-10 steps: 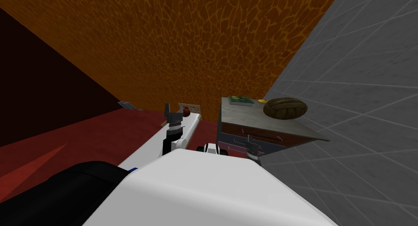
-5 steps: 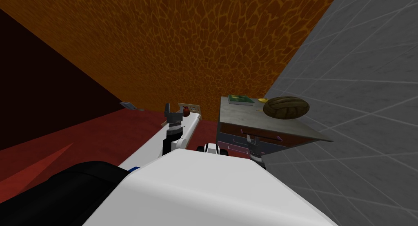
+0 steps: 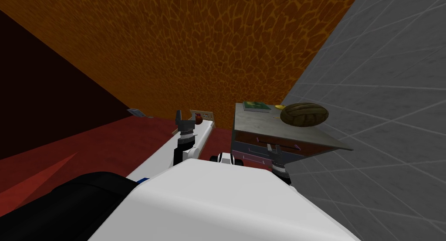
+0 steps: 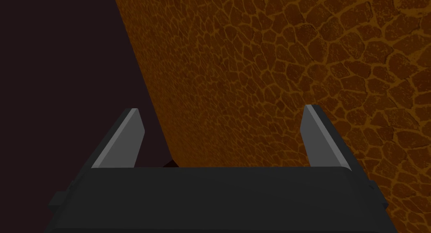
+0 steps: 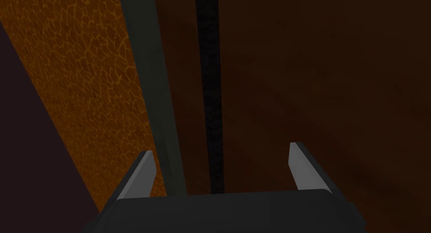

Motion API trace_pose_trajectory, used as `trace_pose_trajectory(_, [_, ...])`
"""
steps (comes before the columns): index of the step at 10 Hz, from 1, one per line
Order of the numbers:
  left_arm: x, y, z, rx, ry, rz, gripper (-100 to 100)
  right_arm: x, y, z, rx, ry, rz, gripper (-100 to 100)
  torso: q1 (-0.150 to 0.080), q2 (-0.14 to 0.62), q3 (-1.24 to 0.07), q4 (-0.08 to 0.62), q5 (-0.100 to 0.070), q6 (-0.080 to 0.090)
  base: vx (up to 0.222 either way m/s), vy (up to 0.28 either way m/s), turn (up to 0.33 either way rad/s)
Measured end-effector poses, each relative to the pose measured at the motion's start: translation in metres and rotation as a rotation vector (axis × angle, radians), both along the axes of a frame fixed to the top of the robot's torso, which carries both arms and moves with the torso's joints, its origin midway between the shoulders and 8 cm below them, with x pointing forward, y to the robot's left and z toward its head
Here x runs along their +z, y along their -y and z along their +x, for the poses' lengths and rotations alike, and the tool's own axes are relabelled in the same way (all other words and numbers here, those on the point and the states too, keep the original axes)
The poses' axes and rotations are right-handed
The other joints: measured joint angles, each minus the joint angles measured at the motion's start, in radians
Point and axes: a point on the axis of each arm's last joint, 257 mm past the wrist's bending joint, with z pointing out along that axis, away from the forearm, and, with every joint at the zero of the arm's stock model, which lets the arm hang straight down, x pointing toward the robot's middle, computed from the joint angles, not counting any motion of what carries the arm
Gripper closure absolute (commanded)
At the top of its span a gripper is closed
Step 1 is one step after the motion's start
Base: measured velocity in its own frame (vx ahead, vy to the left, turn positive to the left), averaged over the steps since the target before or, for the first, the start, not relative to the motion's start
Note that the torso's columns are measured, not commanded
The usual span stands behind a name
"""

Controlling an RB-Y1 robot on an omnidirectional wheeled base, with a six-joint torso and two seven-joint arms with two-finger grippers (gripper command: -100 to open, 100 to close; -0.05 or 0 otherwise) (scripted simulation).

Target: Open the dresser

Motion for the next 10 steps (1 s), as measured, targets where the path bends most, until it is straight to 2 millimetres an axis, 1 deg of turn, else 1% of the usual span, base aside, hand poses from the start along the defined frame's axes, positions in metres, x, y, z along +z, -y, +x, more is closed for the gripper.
trace_pose_trajectory(1, [0.000,0.000,0.000,0.000,0.000,0.000,0,0.001,0.004,0.003,-0.010,-0.003,0.002,-100,0.000,0.001,0.001,0.000,0.000,0.000,-0.036,-0.017,-0.060])
trace_pose_trajectory(3, [0.000,0.000,0.000,0.000,0.000,0.000,0,0.000,-0.003,0.003,-0.036,0.011,0.007,-100,0.001,0.000,0.000,0.000,0.000,0.000,-0.022,-0.007,-0.010])
trace_pose_trajectory(5, [0.000,0.000,0.000,0.000,0.000,0.000,0,-0.002,-0.015,0.002,-0.058,0.023,0.004,-100,0.001,-0.001,-0.001,0.000,0.000,0.000,0.000,0.000,0.000])
trace_pose_trajectory(6, [0.000,0.000,0.000,0.000,0.000,0.000,0,-0.002,-0.016,0.002,-0.060,0.023,0.002,-100,0.000,-0.001,-0.001,0.000,0.000,0.000,-0.071,-0.053,0.203])
trace_pose_trajectory(7, [0.000,0.000,0.000,0.000,0.000,0.000,0,-0.001,-0.013,0.011,-0.074,0.027,0.004,-100,-0.003,0.003,0.001,0.001,-0.001,-0.001,-0.108,-0.066,0.114])
trace_pose_trajectory(9, [0.000,0.000,0.000,0.000,0.000,0.000,0,0.001,-0.016,0.024,-0.096,0.029,0.001,-100,0.000,0.003,0.002,0.001,0.000,0.000,-0.114,-0.053,0.108])
trace_pose_trajectory(10, [0.000,0.000,0.000,0.000,0.000,0.000,0,0.007,-0.015,0.034,-0.110,0.032,-0.002,-100,0.000,0.001,0.001,0.000,0.000,0.000,-0.117,-0.068,0.140])
